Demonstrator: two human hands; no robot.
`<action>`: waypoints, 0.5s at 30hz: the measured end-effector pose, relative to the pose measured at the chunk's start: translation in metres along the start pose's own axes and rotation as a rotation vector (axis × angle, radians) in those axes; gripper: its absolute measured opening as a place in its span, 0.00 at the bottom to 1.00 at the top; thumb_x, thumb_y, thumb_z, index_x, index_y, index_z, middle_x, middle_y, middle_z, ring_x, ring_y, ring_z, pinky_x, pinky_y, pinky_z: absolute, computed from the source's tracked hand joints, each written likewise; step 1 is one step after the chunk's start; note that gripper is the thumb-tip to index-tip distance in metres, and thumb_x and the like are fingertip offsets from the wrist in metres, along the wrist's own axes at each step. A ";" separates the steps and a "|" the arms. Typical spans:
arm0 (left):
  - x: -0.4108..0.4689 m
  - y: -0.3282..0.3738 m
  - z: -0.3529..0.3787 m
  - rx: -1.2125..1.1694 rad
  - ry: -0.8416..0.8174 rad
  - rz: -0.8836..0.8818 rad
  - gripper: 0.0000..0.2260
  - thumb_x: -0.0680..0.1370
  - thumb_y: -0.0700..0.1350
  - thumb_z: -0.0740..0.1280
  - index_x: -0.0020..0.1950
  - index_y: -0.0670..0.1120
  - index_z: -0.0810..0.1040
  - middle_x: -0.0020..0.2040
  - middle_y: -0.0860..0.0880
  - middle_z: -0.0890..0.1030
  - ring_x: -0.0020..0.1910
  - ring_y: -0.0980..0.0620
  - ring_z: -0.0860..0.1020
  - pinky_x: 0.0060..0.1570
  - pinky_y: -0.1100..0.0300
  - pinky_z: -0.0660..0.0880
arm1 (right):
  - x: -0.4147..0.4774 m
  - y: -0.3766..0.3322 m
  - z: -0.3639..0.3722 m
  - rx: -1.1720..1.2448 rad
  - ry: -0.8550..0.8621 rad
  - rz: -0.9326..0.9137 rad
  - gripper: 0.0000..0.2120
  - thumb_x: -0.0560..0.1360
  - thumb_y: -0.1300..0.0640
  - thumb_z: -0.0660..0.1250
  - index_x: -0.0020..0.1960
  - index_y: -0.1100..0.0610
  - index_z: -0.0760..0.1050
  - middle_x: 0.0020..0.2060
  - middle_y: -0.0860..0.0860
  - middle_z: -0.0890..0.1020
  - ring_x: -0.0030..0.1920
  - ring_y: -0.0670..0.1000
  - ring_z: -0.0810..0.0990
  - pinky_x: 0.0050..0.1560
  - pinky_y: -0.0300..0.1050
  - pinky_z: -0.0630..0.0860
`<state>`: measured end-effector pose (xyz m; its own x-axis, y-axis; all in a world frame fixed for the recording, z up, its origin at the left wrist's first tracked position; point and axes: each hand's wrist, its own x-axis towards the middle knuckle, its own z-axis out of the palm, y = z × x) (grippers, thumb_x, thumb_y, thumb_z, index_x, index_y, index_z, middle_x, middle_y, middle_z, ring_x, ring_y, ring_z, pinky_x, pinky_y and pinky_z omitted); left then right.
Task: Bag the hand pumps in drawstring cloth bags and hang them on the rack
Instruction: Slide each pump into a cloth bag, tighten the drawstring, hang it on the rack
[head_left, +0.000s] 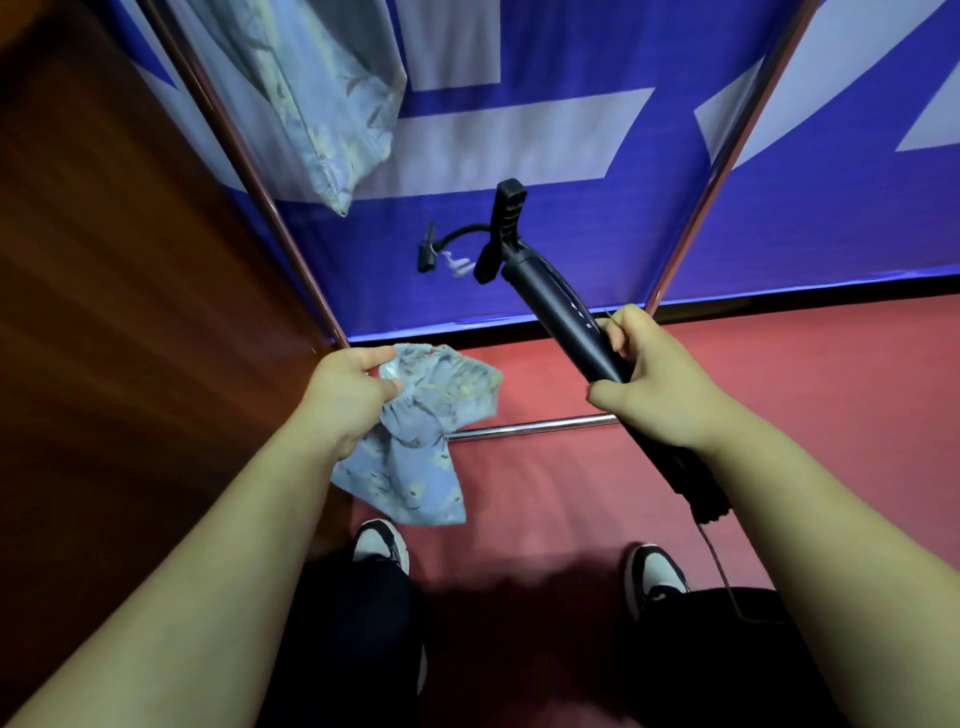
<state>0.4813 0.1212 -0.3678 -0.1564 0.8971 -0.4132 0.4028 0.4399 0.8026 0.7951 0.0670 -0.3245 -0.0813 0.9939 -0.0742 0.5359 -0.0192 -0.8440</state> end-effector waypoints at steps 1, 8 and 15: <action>0.005 -0.002 -0.002 -0.014 0.023 0.004 0.23 0.76 0.33 0.72 0.70 0.44 0.78 0.55 0.38 0.84 0.45 0.47 0.81 0.59 0.48 0.80 | 0.001 0.003 -0.001 0.005 -0.005 -0.020 0.23 0.66 0.56 0.73 0.42 0.49 0.57 0.40 0.61 0.73 0.33 0.53 0.67 0.36 0.53 0.68; 0.017 -0.007 -0.014 -0.075 0.093 -0.055 0.29 0.73 0.32 0.72 0.74 0.43 0.74 0.58 0.40 0.84 0.56 0.42 0.84 0.63 0.42 0.79 | 0.005 0.016 0.001 0.022 -0.084 -0.064 0.25 0.69 0.52 0.78 0.40 0.51 0.58 0.34 0.56 0.71 0.33 0.55 0.70 0.37 0.50 0.67; 0.013 -0.006 -0.019 -0.026 0.070 -0.009 0.29 0.75 0.30 0.69 0.75 0.46 0.73 0.52 0.43 0.86 0.52 0.44 0.86 0.59 0.43 0.81 | 0.004 0.020 -0.007 0.021 -0.198 -0.038 0.25 0.68 0.53 0.78 0.39 0.51 0.59 0.33 0.48 0.68 0.33 0.49 0.67 0.36 0.49 0.65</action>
<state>0.4593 0.1308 -0.3697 -0.2227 0.8936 -0.3898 0.3777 0.4477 0.8105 0.8111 0.0712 -0.3378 -0.2662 0.9532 -0.1437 0.5115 0.0133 -0.8592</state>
